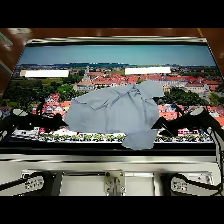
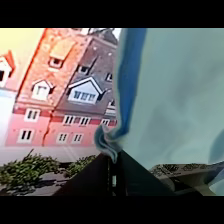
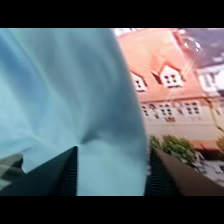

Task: Fold the shirts.

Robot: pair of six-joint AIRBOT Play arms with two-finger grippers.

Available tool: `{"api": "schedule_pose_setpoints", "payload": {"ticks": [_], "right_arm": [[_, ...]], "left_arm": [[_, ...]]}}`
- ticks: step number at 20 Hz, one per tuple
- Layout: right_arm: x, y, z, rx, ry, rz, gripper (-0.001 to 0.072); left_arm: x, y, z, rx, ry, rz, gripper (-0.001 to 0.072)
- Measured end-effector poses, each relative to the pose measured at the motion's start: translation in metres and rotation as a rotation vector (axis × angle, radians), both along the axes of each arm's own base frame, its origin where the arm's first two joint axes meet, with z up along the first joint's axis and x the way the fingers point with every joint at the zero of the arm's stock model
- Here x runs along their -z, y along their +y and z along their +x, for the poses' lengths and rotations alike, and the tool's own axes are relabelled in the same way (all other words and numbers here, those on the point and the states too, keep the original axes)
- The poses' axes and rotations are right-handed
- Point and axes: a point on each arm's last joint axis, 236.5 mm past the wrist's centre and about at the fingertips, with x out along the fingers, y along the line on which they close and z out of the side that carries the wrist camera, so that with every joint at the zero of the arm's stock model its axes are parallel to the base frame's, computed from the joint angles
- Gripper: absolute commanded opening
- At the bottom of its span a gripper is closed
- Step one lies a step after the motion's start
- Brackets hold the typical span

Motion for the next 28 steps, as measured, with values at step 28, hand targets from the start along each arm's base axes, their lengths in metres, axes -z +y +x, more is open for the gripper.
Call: {"api": "schedule_pose_setpoints", "payload": {"ticks": [28], "right_arm": [[-0.639,-0.02,-0.139,0.049,-1.745,-0.805,0.0069]], "left_arm": [[-0.629,0.023,-0.205,-0.16,-1.599,0.794,0.0043]]}}
